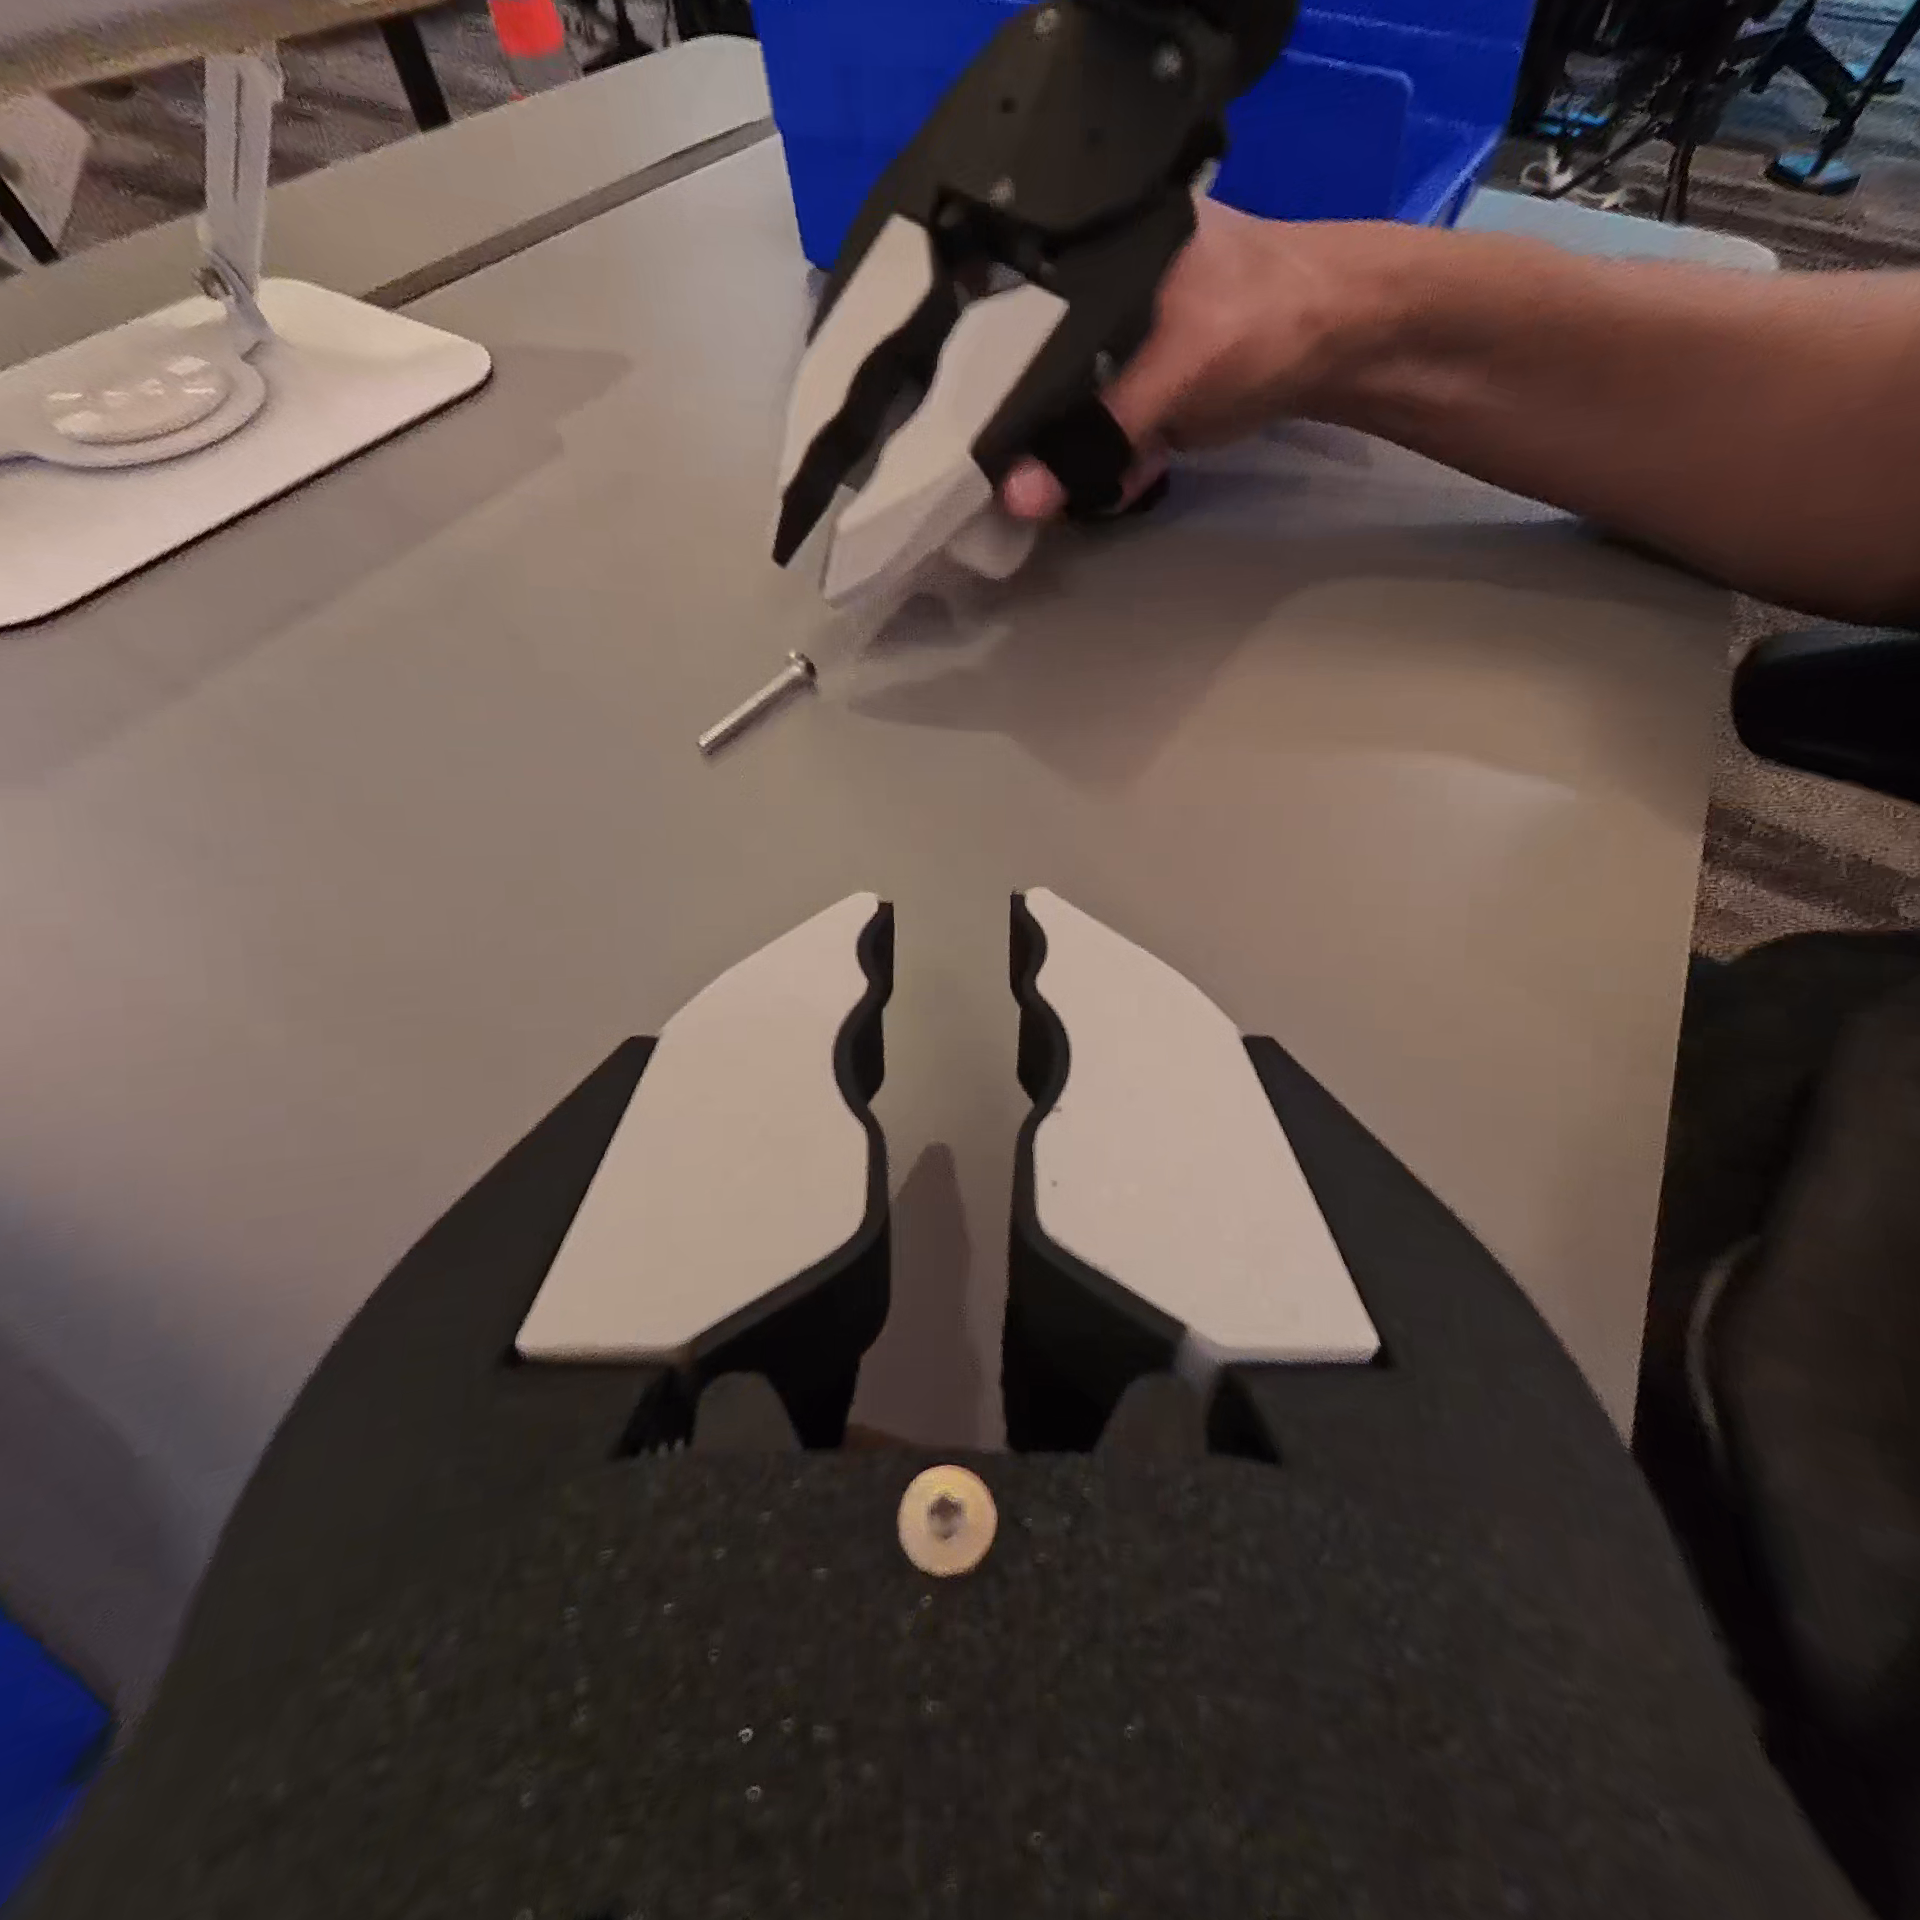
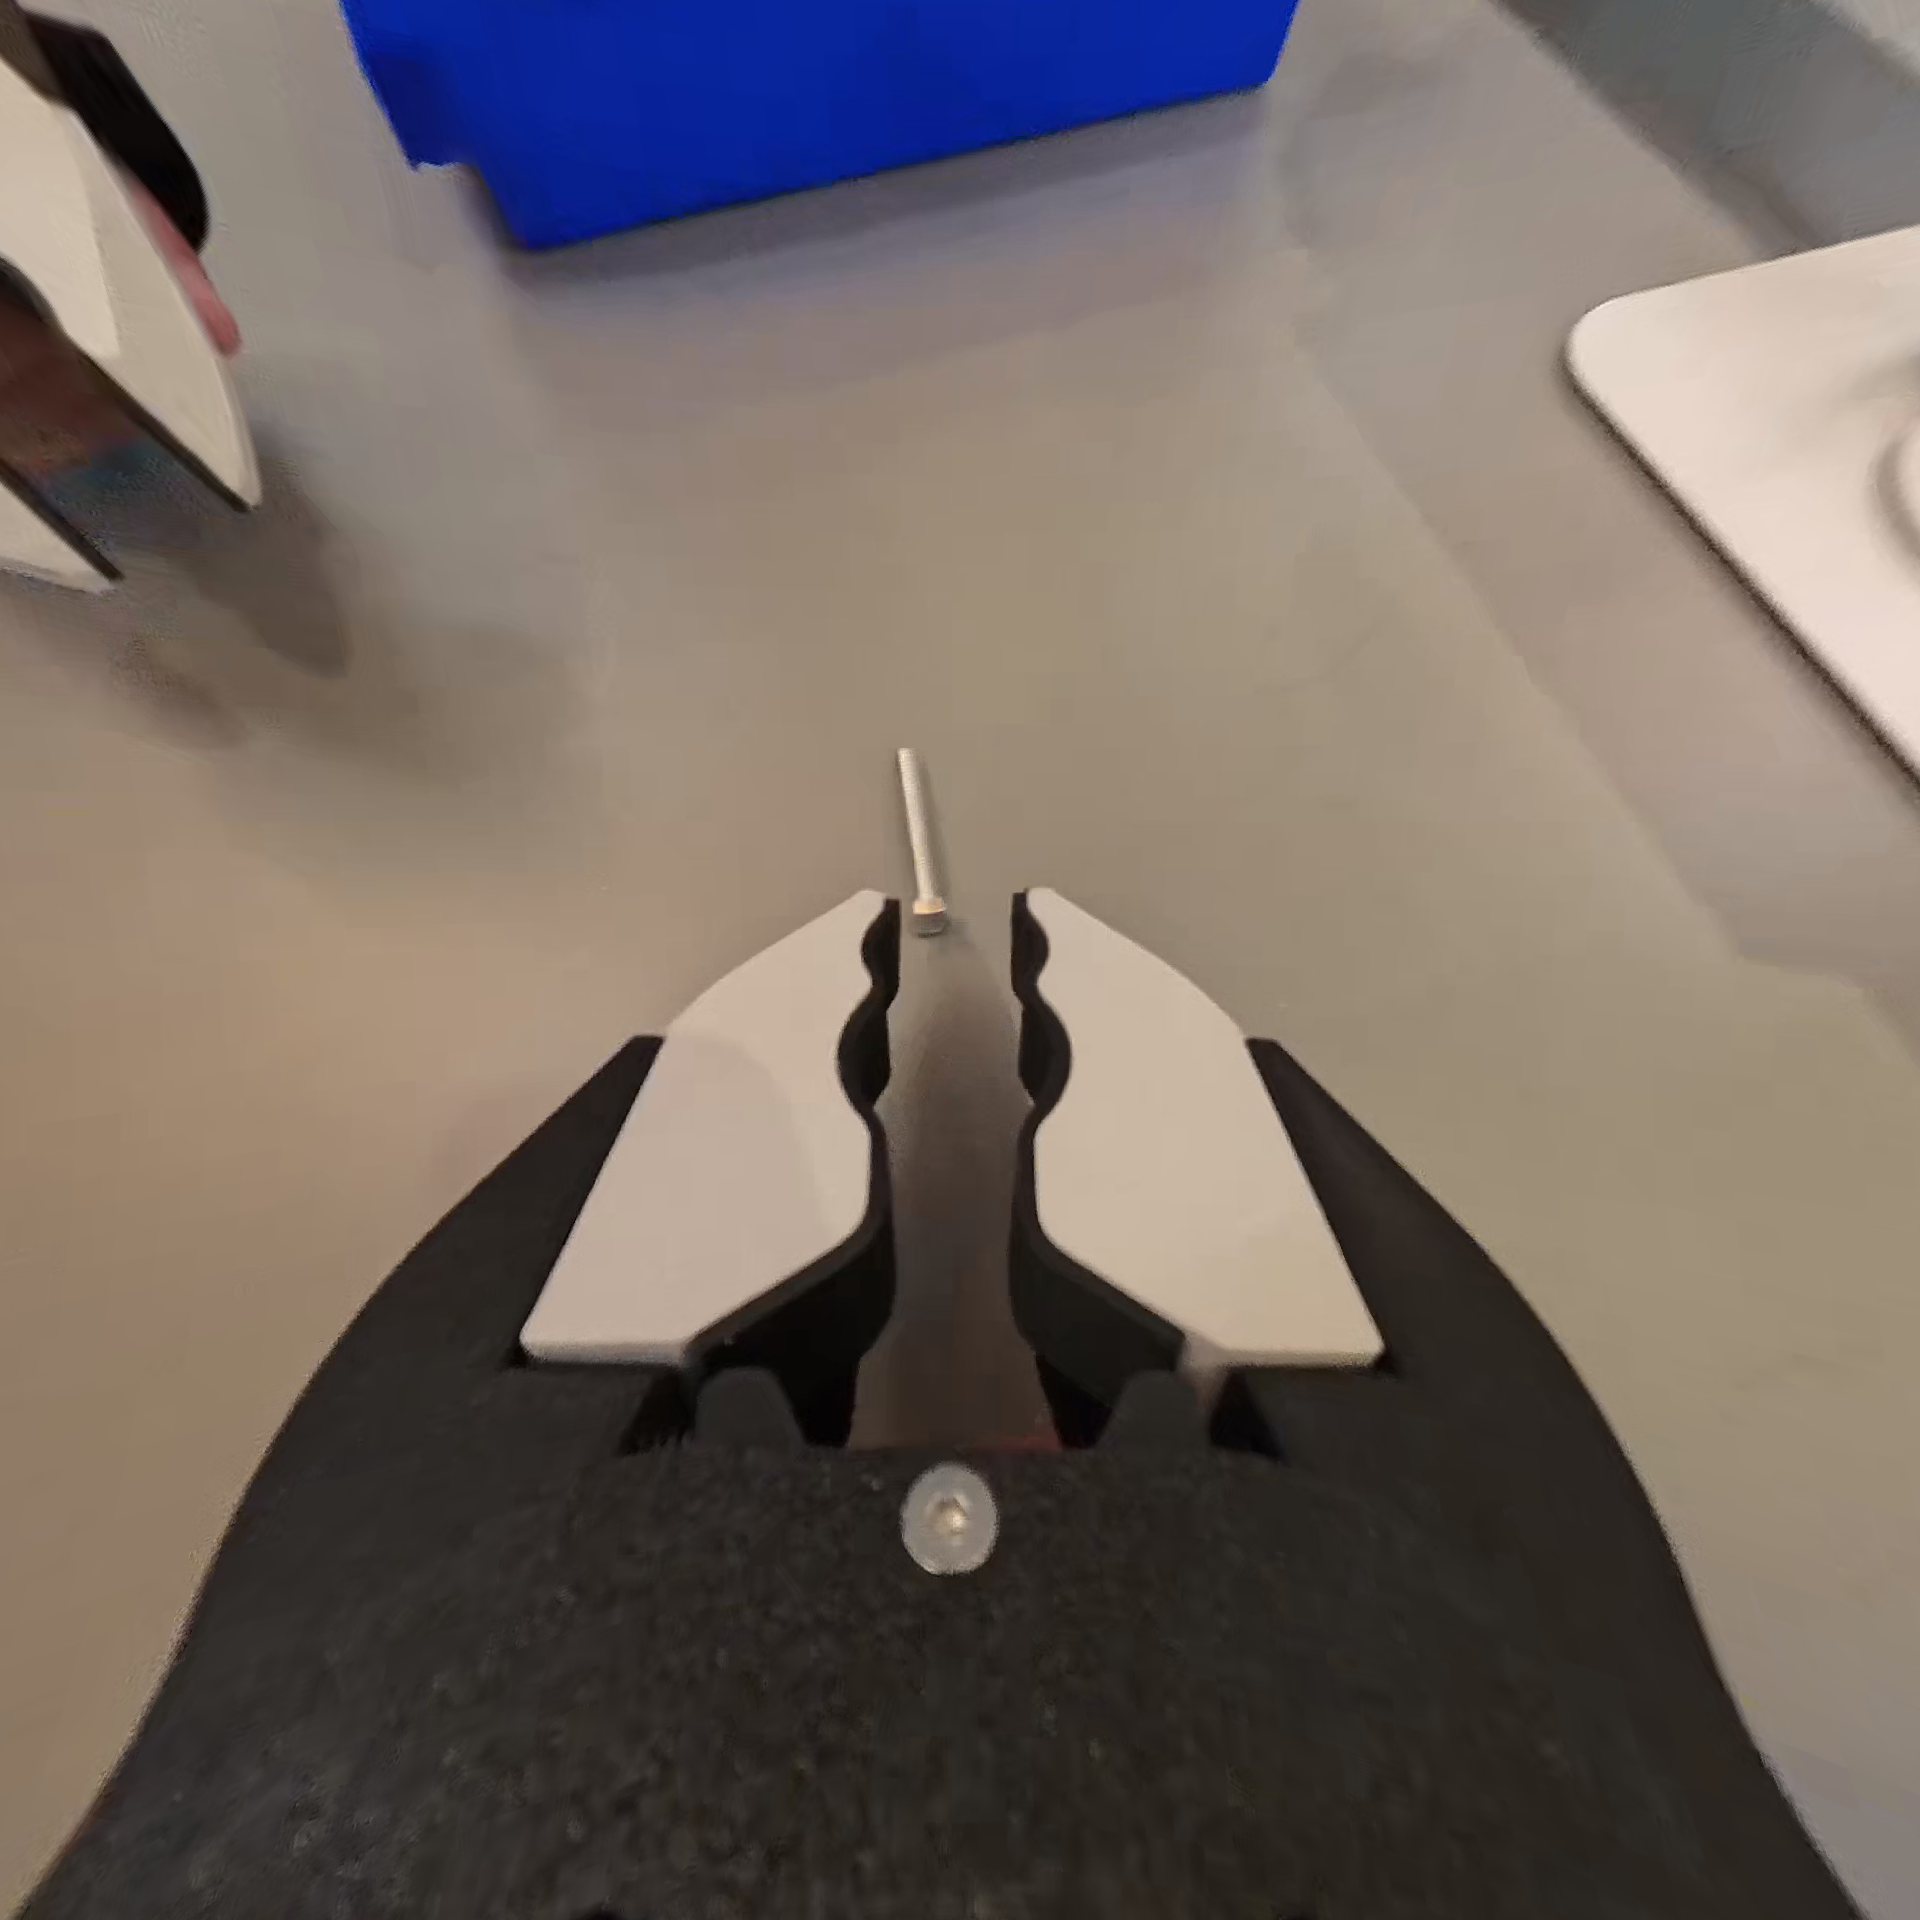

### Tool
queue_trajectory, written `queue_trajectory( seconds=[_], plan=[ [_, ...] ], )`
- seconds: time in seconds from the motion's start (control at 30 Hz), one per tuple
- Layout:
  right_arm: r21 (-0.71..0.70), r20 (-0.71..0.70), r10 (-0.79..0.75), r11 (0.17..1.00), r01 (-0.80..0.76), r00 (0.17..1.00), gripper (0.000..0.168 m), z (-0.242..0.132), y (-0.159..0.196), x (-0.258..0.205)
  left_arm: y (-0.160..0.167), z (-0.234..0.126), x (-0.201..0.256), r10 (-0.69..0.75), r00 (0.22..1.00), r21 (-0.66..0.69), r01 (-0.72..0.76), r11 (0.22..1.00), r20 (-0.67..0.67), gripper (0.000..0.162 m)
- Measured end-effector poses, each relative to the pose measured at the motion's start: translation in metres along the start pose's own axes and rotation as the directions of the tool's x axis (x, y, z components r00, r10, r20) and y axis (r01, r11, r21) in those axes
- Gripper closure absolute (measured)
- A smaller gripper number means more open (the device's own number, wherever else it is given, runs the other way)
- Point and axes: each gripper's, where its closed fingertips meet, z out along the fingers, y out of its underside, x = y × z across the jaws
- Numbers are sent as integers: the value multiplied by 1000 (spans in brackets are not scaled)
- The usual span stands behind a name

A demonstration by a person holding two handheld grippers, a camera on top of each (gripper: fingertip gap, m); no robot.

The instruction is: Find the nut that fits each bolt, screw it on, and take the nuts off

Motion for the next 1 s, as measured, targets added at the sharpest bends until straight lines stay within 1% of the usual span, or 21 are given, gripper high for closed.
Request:
queue_trajectory(
  seconds=[0.1, 0.17, 0.23, 0.37, 0.5, 0.67, 0.73, 0.83, 1.0],
  plan=[
    [-45, 68, 66, 997, -63, 995, 145, 4, 7, -1, 4, -3, 8, 29, 999, 8, -29, 1000, -24, 142],
    [-49, 84, 74, 996, -71, 994, 145, 6, 6, -1, -1, -3, 13, 19, 997, 36, -16, 999, -75, 142],
    [-95, 105, 73, 994, -63, 992, 145, 11, 11, -4, -3, -2, 14, 6, 995, 47, -1, 999, -104, 142],
    [-148, 121, 69, 988, -51, 990, 147, 20, 13, -7, -3, -1, 15, 3, 992, 40, 2, 999, -129, 141],
    [-148, 106, 60, 988, -44, 993, 148, 21, 13, -5, 1, 2, 20, 22, 989, 10, -21, 1000, -146, 139],
    [-157, 85, 33, 987, -19, 996, 150, 22, 14, -5, 11, 9, 26, 94, 987, -49, -101, 994, -131, 138],
    [-173, 49, -12, 985, 21, 999, 156, 23, 16, -3, 14, 10, 28, 117, 985, -66, -126, 990, -128, 138],
    [-173, 50, -23, 984, 31, 998, 157, 23, 17, -3, 14, 11, 28, 119, 984, -72, -129, 989, -131, 138],
    [-160, -4, -134, 978, 132, 991, 158, 21, 15, -4, 13, 11, 25, 99, 988, -68, -108, 992, -122, 138]
  ],
)
